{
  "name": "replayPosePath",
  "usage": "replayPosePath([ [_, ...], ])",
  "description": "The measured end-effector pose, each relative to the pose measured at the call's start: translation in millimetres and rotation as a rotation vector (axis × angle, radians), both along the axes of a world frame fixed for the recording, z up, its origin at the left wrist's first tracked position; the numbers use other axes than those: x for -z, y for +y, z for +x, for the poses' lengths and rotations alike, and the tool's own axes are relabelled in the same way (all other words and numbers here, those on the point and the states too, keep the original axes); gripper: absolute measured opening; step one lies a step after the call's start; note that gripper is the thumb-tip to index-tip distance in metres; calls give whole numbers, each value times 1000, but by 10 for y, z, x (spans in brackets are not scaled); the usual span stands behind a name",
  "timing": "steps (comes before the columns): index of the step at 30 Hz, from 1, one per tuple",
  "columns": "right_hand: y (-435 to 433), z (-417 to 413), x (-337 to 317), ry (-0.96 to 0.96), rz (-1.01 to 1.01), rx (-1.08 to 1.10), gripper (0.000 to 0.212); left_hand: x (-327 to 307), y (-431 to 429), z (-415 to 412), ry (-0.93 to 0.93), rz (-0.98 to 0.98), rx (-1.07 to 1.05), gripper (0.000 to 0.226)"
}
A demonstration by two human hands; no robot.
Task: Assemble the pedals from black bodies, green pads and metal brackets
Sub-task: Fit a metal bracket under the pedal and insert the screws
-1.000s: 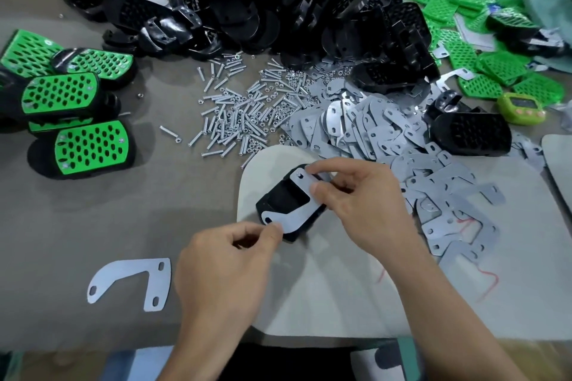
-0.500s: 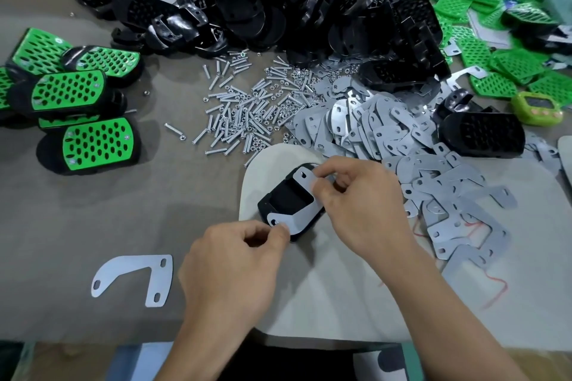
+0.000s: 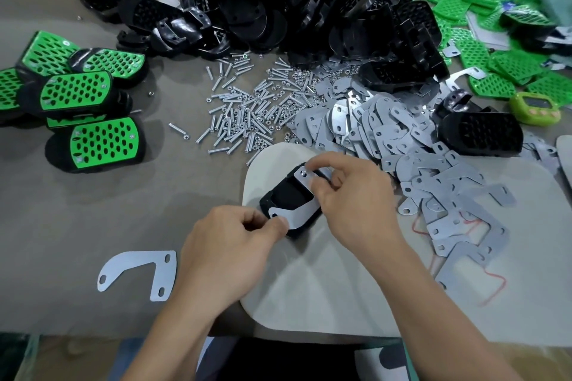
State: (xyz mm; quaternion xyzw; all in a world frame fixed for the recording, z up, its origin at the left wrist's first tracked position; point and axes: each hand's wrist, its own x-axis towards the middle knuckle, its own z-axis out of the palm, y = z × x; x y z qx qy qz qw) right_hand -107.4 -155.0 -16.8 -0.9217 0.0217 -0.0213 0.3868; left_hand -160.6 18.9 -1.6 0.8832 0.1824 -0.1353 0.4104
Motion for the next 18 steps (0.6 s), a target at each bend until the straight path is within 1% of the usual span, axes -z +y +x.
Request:
replayPosePath([
  [5, -17, -17, 16, -28, 35, -2, 17, 92, 26, 19, -37, -42, 40, 24],
  [8, -28, -26, 31, -33, 69, -15, 20, 131, 44, -30, -61, -124, 41, 18],
  [11, -11, -51, 44, -42, 66, 8, 18, 167, 68, -71, -70, -190, 10, 16],
  [14, 9, -69, 33, -43, 60, 25, 19, 184, 114, -75, -73, -324, -13, 17],
  [18, 37, -69, 24, -27, 57, 39, 24, 190, 151, -65, -151, -509, -144, 26],
])
